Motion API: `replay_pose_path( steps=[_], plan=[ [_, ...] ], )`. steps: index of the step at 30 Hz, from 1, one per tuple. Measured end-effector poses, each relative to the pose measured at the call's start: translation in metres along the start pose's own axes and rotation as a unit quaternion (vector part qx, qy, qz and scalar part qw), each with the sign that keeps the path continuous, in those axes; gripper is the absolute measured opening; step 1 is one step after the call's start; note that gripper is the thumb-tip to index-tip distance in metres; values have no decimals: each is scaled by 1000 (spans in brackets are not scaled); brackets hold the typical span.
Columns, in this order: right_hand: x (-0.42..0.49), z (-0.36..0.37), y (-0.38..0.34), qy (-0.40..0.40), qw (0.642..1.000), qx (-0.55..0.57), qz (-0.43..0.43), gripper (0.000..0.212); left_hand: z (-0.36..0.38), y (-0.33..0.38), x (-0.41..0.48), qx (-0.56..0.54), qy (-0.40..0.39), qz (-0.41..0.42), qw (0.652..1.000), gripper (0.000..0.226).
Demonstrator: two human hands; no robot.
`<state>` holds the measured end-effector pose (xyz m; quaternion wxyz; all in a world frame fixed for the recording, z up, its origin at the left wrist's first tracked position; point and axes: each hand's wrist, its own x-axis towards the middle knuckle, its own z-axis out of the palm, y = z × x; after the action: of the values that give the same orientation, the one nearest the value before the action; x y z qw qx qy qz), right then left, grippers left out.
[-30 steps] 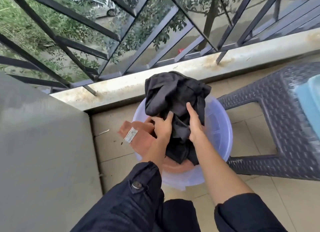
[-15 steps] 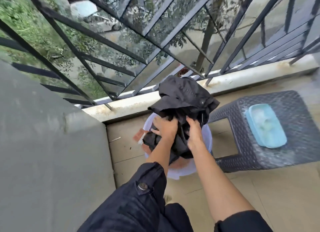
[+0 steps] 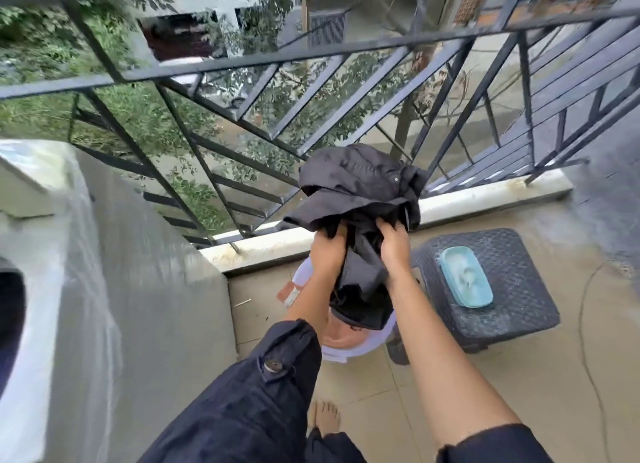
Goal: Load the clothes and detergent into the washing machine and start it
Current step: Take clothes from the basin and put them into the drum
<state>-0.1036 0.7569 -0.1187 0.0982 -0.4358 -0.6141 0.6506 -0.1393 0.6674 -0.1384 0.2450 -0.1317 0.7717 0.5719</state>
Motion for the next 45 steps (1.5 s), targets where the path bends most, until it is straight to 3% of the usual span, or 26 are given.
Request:
replay_pose_path(
  steps=[4, 10, 16, 20, 23, 26, 28, 33, 37, 41, 45],
  plan=[
    [-35, 5, -49, -23, 999, -40, -26, 36, -24, 29, -33, -1, 91, 18, 996, 56],
    [-90, 19, -102, -39, 996, -34, -66, 32, -69, 70, -63, -29, 163, 43, 985, 56],
    [-136, 55, -130, -89, 992, -11, -91, 24, -116, 75, -19, -66, 168, -56, 982, 54],
    [-178, 89, -142, -103, 990, 13, -93, 34, -179, 92, -97, -157, 193, 77, 965, 49],
    [-209, 116, -145, -116, 989, 13, -91, 42, -218, 92, -116, -218, 196, 106, 950, 41],
    [-239, 145, -144, -124, 988, 10, -95, 40, -251, 99, -117, -63, 248, 19, 966, 52],
    [-258, 167, -141, -120, 987, 9, -102, 36, -281, 91, -113, 2, 300, 26, 954, 59],
    [-310, 223, -130, -122, 988, 32, -90, 28, -358, 76, -124, 15, 289, 23, 957, 40],
    [-348, 273, -115, -115, 988, 44, -91, 38, -425, 61, -129, 4, 297, 26, 954, 48],
    [-378, 317, -95, -126, 986, 51, -93, 33, -480, 35, -128, -2, 338, 60, 939, 54],
    [-399, 351, -74, -137, 987, 36, -81, 41, -520, 14, -127, -36, 324, 15, 945, 54]
  ],
)
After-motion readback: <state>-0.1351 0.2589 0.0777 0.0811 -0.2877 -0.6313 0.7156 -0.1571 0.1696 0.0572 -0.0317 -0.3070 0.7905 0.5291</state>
